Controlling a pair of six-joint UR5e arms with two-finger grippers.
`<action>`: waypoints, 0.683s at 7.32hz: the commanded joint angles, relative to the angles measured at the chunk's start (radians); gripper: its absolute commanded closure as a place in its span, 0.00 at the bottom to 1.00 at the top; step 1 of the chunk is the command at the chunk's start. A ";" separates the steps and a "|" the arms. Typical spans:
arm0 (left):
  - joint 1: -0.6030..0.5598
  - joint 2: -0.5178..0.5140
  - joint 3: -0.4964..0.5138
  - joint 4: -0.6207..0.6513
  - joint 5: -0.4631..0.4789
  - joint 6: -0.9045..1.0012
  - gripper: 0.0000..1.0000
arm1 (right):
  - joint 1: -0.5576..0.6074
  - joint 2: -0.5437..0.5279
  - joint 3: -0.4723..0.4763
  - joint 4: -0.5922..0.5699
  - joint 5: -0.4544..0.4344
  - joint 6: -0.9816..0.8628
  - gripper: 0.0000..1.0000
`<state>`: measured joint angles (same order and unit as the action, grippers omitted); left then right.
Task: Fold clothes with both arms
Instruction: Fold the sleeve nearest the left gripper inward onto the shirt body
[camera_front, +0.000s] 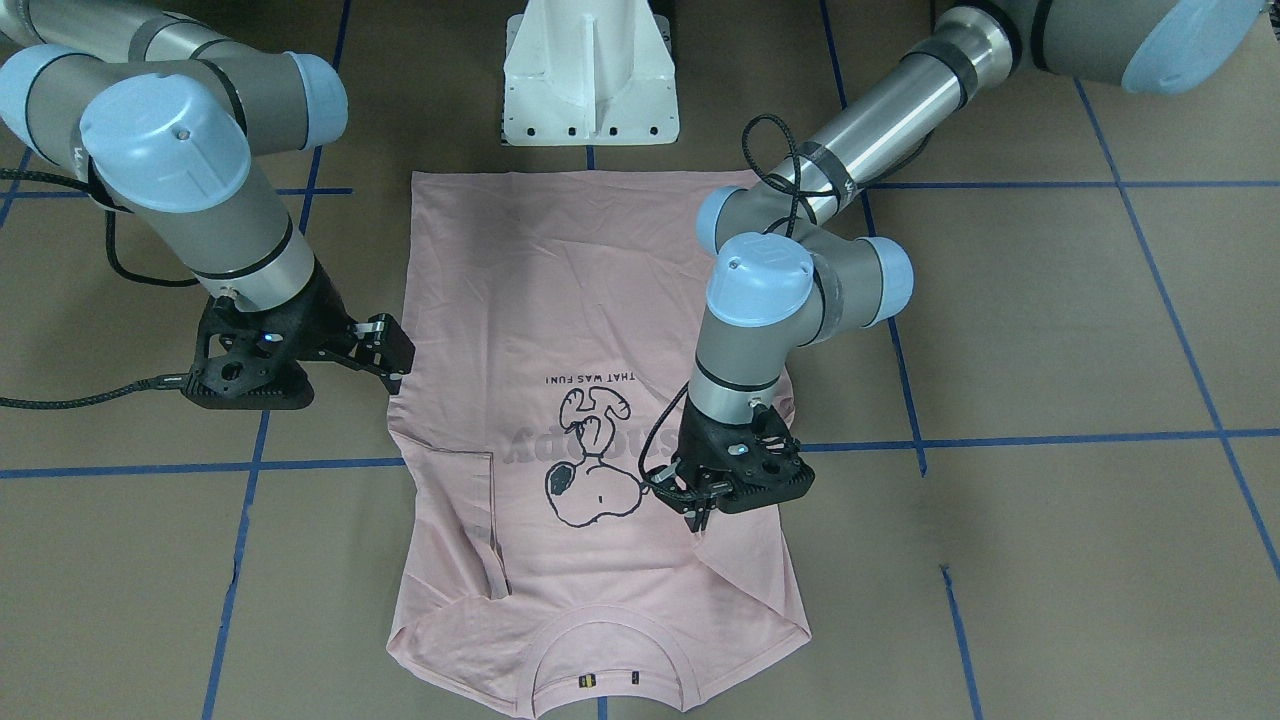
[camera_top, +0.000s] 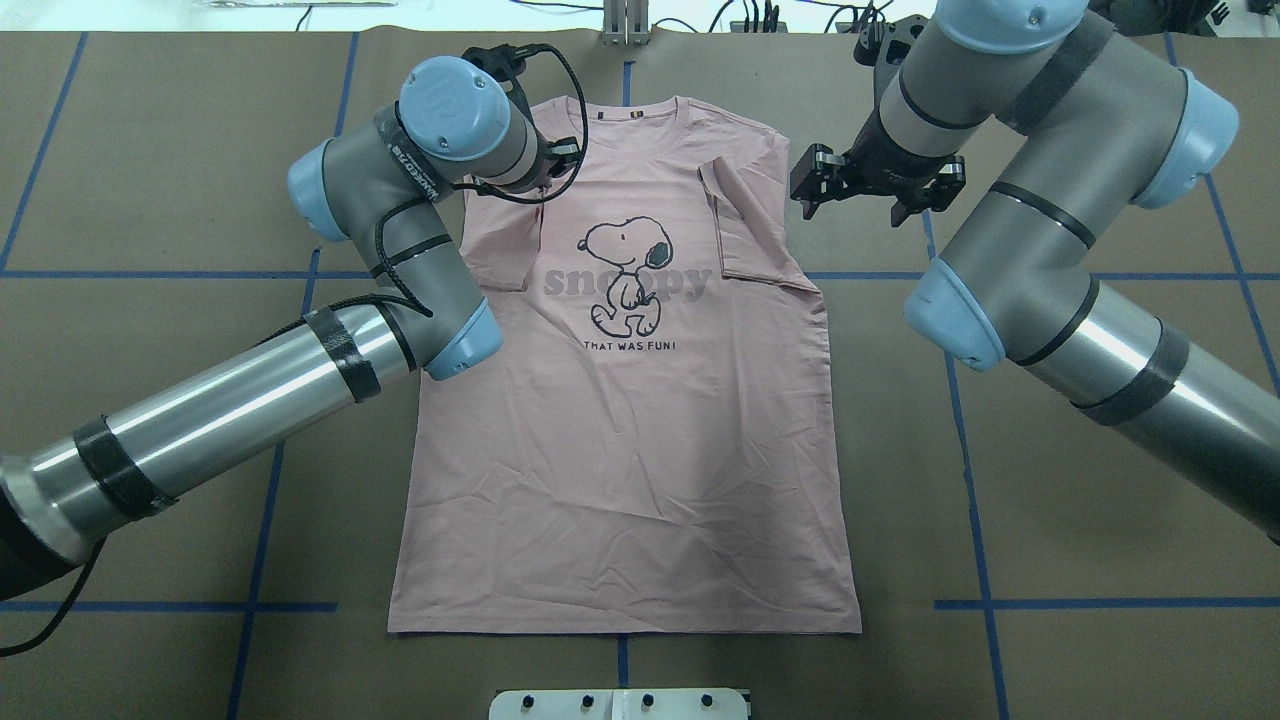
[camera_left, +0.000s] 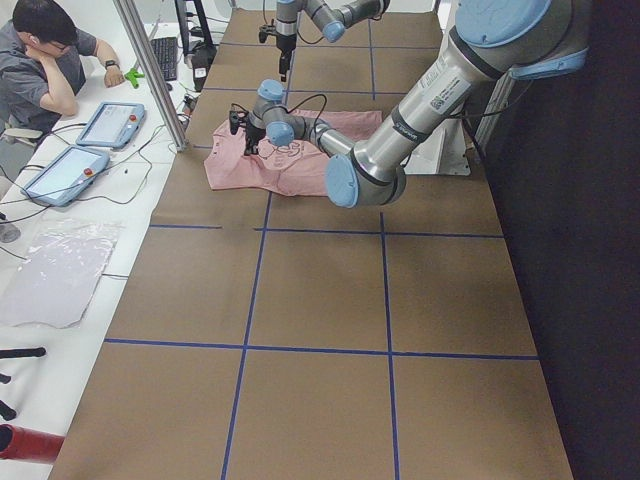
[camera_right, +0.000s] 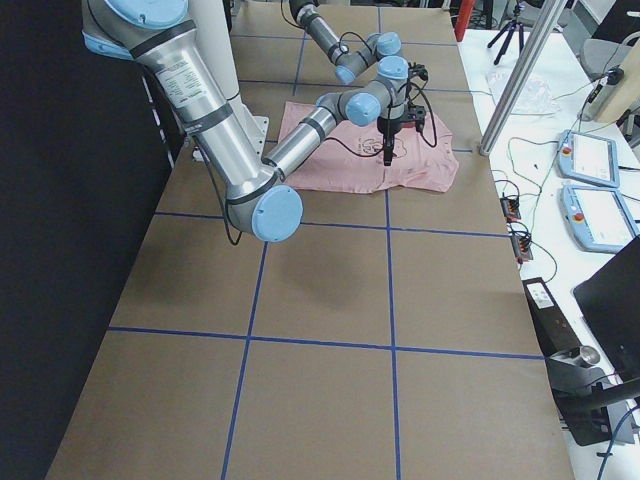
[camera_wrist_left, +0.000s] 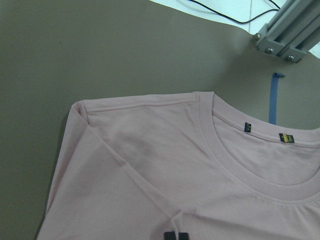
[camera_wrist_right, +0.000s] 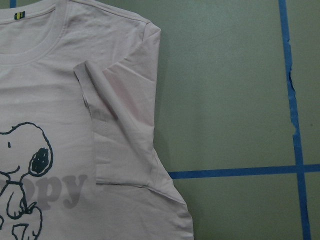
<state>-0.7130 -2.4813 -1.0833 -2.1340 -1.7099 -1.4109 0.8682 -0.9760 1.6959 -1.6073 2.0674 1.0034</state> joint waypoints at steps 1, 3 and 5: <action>0.010 -0.004 -0.006 -0.032 0.000 -0.017 0.00 | -0.006 -0.003 -0.002 0.003 -0.001 0.001 0.00; 0.012 0.008 -0.093 -0.011 -0.057 -0.028 0.00 | -0.021 -0.015 0.008 0.003 -0.001 0.018 0.00; 0.015 0.141 -0.330 0.141 -0.134 -0.016 0.00 | -0.096 -0.132 0.159 0.003 -0.009 0.096 0.00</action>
<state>-0.7003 -2.4208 -1.2636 -2.0827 -1.8000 -1.4337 0.8142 -1.0388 1.7662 -1.6047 2.0638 1.0544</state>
